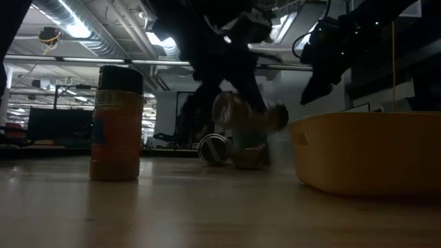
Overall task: Sort spices by type
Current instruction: Put the green seasoning into the green bin
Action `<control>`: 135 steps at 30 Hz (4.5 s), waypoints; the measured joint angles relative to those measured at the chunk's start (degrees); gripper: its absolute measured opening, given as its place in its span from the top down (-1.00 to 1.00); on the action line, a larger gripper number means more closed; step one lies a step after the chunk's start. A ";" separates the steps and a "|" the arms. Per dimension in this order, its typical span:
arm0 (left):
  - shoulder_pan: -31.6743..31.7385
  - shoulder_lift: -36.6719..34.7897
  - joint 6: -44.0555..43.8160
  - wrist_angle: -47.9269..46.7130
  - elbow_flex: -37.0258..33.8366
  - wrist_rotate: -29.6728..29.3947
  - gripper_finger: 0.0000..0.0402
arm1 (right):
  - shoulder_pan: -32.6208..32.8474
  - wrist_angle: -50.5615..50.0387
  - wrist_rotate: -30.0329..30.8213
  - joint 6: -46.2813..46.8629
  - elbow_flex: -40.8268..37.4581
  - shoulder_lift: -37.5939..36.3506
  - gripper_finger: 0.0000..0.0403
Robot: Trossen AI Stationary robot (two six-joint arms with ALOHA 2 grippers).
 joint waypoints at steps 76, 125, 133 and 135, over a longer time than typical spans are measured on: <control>6.73 -4.88 32.66 15.43 0.07 -1.47 -0.06 | 27.82 13.07 0.04 -17.04 0.07 0.57 -0.05; 14.85 -7.50 32.65 5.13 0.11 -1.92 -0.26 | 2.75 14.99 18.82 -17.70 0.00 1.13 -0.09; 14.85 -7.50 32.72 7.05 0.11 -1.95 -0.26 | 2.10 13.90 20.69 -17.87 2.68 8.60 -0.10; 14.85 -7.50 33.15 7.07 0.11 -1.93 -0.26 | 2.08 12.93 21.23 -17.91 4.95 10.70 -0.10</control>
